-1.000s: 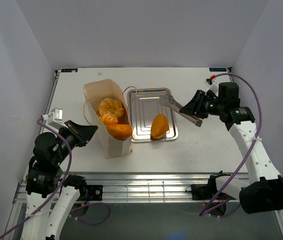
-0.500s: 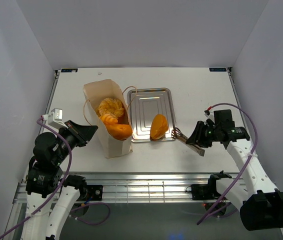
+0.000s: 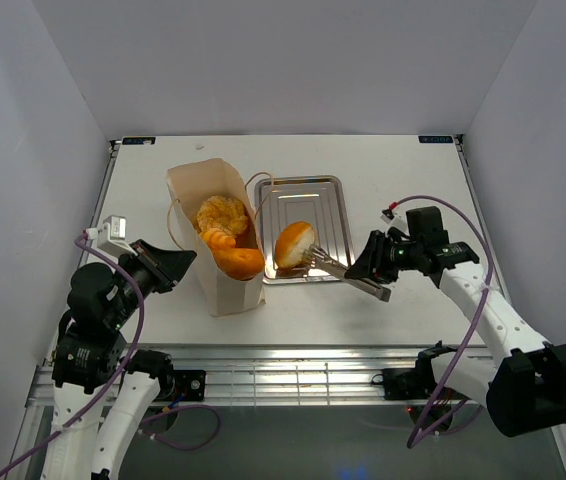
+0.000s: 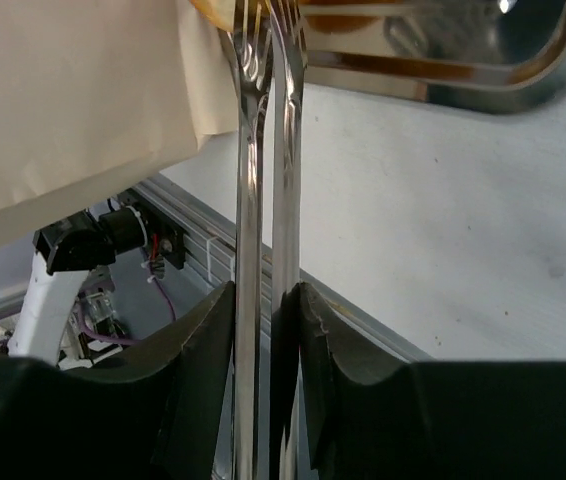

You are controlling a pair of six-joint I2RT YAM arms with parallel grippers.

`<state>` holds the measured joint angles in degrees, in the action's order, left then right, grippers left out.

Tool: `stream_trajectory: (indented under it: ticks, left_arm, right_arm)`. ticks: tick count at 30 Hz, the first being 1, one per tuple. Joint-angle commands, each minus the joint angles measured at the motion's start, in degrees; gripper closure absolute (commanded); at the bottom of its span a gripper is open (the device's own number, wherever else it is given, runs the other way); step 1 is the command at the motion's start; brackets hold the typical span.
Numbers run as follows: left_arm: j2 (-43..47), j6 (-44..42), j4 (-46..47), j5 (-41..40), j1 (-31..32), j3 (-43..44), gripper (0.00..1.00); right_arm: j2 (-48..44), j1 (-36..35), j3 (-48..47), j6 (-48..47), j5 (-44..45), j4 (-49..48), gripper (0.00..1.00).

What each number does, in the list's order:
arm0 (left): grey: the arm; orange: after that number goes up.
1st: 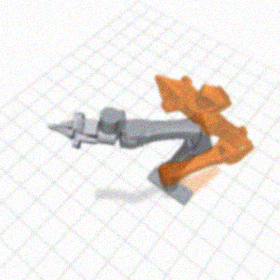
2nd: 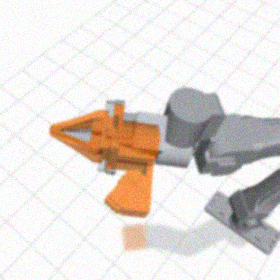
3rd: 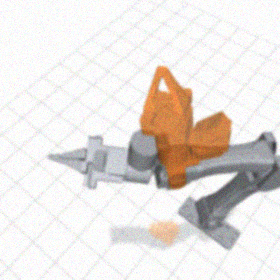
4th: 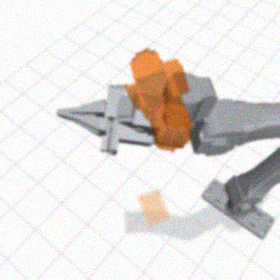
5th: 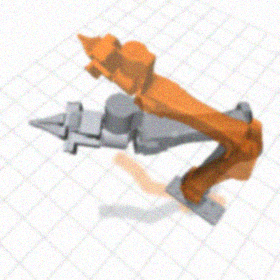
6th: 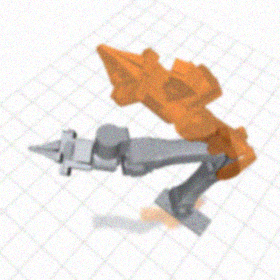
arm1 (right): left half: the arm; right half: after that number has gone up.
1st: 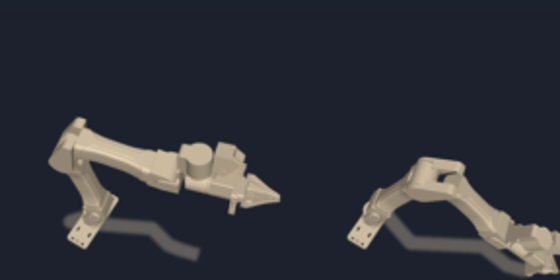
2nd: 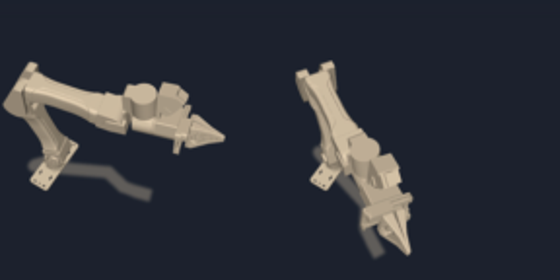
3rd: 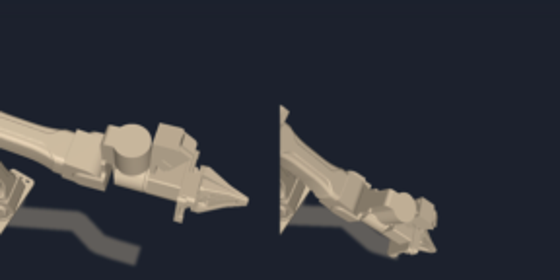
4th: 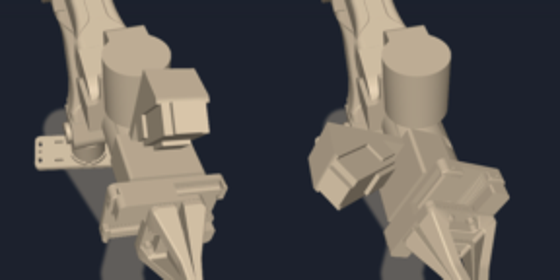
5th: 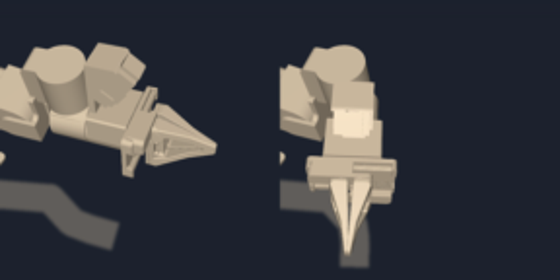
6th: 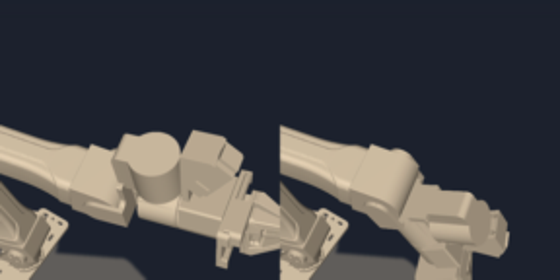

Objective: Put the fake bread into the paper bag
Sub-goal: Adjust the fake bread on the plate.

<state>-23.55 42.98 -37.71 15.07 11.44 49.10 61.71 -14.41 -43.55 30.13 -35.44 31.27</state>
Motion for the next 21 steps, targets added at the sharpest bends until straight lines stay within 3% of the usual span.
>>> stream_trajectory:
  ticks: [1,6,12,21]
  left_arm:
    - [-0.8,-0.1,-0.8,0.1,0.2,1.2,1.00]
    - [-1.1,0.2,-1.0,0.5,0.2,1.6,1.00]
    - [-1.5,-0.4,-2.3,-0.6,0.2,2.7,1.00]
    - [-1.3,0.3,-1.2,0.5,0.2,1.5,1.00]
  right_arm:
    - [3.0,-1.1,-7.0,1.2,0.5,-8.4,0.63]
    - [8.5,-1.3,-10.9,0.7,0.4,-10.7,0.63]
    - [6.6,-1.3,-11.4,-1.9,3.7,-8.6,0.58]
    - [5.7,-0.2,-7.6,-2.3,-2.6,-8.9,0.51]
